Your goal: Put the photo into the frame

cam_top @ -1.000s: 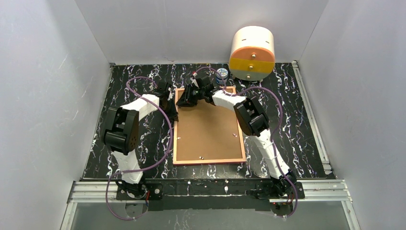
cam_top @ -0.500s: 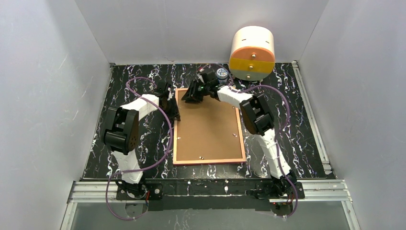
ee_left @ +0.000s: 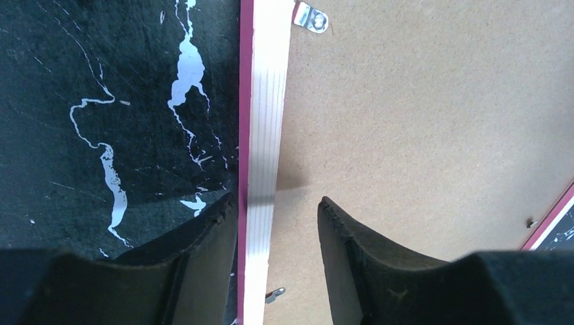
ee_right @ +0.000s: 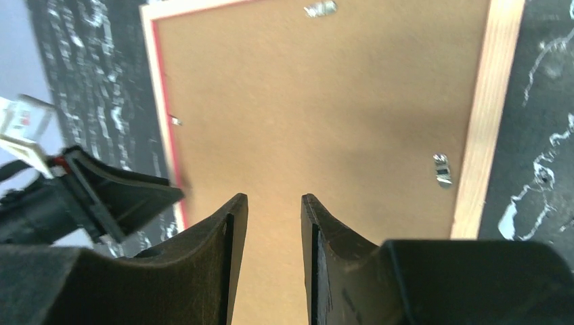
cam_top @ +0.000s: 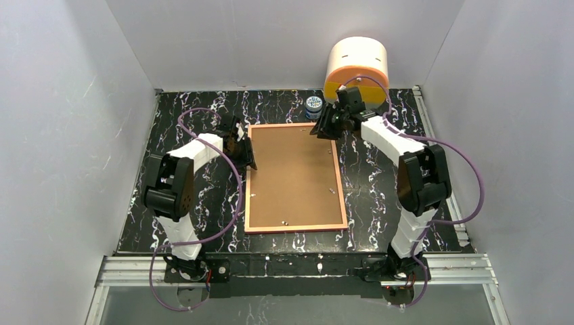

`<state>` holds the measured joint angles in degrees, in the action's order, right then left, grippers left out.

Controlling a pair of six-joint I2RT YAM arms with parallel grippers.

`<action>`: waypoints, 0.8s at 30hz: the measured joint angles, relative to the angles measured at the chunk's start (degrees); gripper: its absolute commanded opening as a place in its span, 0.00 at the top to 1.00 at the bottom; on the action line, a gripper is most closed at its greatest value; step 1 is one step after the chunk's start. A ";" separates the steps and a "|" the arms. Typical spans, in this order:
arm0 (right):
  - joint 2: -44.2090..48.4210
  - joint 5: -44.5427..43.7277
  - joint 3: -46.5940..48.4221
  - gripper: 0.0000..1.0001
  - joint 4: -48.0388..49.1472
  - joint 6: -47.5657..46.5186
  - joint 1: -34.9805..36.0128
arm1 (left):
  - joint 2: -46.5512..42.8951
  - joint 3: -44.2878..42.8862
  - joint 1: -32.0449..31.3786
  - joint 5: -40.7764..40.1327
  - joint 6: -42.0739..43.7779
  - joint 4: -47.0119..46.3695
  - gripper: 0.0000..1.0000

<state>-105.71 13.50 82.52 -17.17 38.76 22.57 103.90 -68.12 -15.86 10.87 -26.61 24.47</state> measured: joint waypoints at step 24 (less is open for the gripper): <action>-12.90 -5.90 5.46 0.63 -11.91 -6.34 0.48 | -0.59 3.15 0.00 0.52 2.54 1.33 0.64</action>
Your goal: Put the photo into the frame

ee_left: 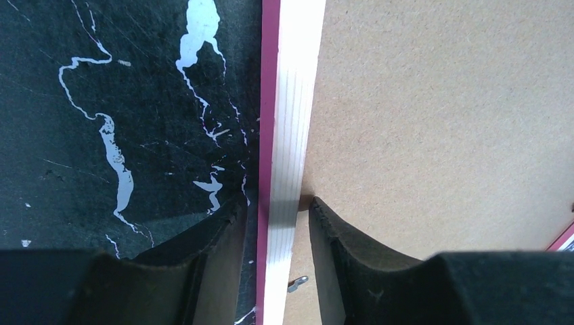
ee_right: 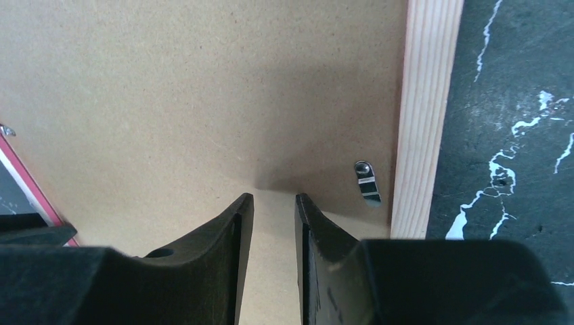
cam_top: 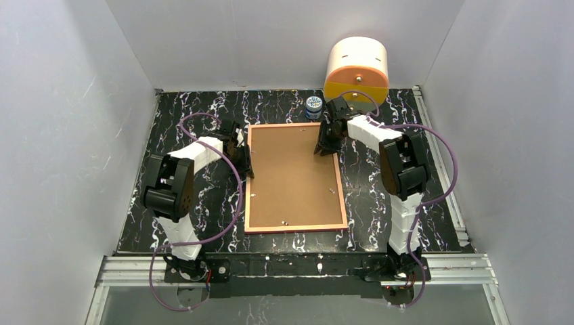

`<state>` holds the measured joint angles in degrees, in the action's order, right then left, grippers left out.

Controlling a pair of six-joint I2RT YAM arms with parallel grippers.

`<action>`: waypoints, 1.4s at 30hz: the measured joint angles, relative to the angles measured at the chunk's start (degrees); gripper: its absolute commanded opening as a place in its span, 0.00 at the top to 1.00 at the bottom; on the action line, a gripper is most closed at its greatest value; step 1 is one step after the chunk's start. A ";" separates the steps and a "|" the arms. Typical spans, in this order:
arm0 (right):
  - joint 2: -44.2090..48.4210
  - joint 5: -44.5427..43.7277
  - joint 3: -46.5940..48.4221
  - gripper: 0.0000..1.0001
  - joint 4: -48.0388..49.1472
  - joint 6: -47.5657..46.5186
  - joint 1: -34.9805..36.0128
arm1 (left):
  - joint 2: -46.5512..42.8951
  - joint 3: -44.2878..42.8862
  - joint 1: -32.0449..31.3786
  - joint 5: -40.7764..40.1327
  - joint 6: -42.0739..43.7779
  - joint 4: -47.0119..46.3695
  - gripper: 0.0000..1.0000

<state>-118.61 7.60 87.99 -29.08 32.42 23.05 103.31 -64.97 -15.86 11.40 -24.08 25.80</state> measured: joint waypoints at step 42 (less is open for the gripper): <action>-1.57 -6.93 3.52 0.65 -2.16 -11.58 -1.11 | 0.00 0.00 0.76 0.02 1.18 0.22 0.71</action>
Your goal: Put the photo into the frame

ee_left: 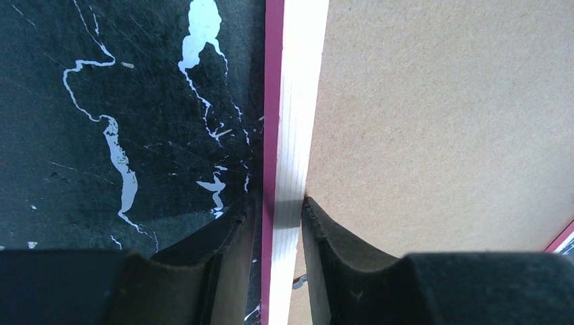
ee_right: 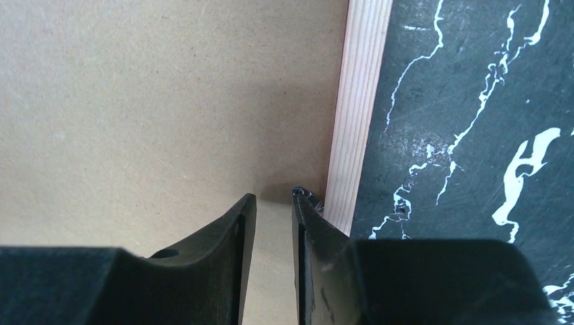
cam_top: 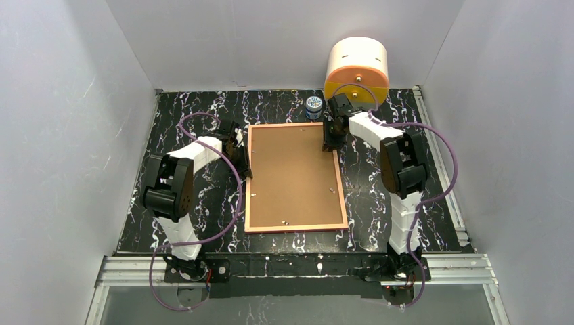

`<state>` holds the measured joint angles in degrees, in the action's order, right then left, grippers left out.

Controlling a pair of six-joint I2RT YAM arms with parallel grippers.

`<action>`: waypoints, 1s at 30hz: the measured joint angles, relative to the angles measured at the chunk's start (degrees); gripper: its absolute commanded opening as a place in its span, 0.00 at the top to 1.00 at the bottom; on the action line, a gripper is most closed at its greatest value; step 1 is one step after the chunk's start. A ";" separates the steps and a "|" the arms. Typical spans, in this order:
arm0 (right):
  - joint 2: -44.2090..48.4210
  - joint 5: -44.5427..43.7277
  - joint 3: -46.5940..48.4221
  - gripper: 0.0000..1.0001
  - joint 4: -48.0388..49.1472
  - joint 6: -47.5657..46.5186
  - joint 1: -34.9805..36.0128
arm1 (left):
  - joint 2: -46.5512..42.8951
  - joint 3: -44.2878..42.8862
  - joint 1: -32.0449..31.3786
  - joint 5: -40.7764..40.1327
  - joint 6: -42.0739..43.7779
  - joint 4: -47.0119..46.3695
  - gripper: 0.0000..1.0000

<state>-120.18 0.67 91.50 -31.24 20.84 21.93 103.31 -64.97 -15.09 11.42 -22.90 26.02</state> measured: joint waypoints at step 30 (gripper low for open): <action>33.05 18.69 -30.93 0.47 4.07 7.50 3.41 | -7.65 -0.24 1.09 3.98 0.68 1.57 0.45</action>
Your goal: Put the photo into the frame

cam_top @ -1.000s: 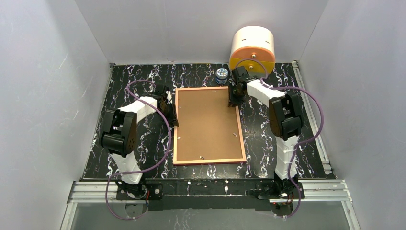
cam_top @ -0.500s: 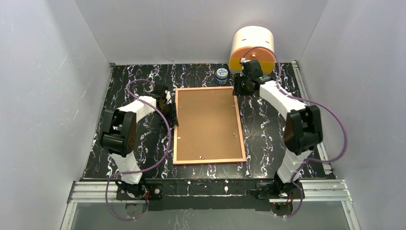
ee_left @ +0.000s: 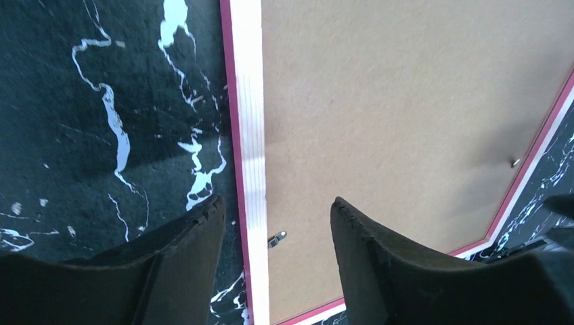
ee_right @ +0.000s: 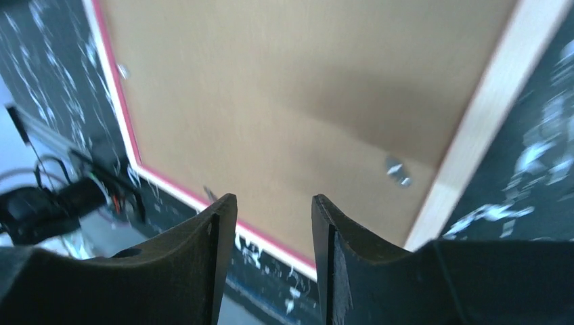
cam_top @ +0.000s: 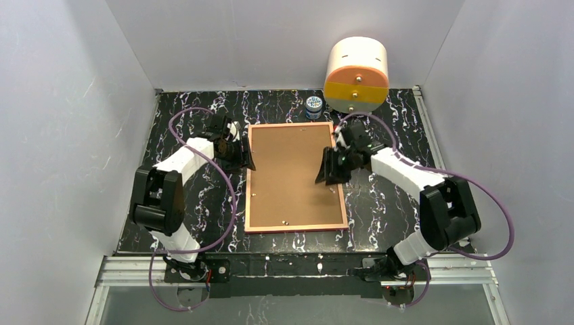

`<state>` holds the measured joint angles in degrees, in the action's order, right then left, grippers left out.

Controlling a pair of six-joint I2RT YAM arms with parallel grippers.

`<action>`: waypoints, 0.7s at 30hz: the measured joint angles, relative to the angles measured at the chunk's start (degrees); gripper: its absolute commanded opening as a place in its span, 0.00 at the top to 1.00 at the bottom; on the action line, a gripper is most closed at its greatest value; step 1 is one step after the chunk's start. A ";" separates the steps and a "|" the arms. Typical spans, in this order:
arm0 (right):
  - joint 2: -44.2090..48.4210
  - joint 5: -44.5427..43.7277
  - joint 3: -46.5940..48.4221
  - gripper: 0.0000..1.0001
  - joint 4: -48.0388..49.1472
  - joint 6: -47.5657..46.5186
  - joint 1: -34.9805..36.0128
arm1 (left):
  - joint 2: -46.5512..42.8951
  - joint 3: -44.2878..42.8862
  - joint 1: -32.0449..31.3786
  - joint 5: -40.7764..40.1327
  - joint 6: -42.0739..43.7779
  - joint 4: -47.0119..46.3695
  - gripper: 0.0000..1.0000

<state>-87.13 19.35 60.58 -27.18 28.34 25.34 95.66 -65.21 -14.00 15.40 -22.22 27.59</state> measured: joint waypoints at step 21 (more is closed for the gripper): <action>-3.26 -15.47 -4.13 0.60 -4.61 7.32 8.66 | -3.30 8.81 0.00 -1.38 0.15 -0.83 0.60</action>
<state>-90.39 3.88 56.45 -31.79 35.66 34.00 92.36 -56.40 -14.00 14.02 -22.06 26.76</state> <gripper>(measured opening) 0.414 0.403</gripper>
